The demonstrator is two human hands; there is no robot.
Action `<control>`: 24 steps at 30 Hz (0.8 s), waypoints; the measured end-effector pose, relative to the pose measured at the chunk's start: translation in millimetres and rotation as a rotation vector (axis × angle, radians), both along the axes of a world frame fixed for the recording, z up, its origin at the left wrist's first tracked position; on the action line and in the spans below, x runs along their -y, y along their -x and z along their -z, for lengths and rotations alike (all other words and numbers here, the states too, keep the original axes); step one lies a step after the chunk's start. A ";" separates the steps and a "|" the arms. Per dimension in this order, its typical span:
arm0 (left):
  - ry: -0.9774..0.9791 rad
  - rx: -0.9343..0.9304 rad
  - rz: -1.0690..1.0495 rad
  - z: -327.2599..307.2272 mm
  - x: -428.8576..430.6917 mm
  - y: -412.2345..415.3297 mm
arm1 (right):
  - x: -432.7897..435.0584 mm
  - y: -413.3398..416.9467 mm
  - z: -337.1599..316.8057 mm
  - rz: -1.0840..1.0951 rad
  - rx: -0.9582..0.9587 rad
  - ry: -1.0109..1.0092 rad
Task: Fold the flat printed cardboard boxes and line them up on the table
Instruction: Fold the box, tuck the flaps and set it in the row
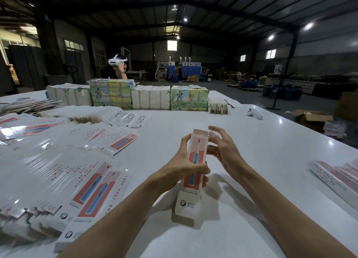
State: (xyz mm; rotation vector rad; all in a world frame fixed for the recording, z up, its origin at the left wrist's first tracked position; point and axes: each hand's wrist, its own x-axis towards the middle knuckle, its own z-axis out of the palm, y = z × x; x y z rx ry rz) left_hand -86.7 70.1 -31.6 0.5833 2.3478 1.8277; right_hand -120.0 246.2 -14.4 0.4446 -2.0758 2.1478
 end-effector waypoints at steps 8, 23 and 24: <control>0.011 0.073 0.094 2.0 1.5 -1.5 | -6.9 -2.3 2.0 0.096 -0.219 -0.154; 0.048 -0.039 0.041 9.2 -3.3 0.9 | -13.5 0.4 -8.5 -0.055 0.170 0.194; 0.043 -0.042 0.040 9.8 -4.0 0.3 | -13.5 0.6 -8.5 -0.055 0.171 0.190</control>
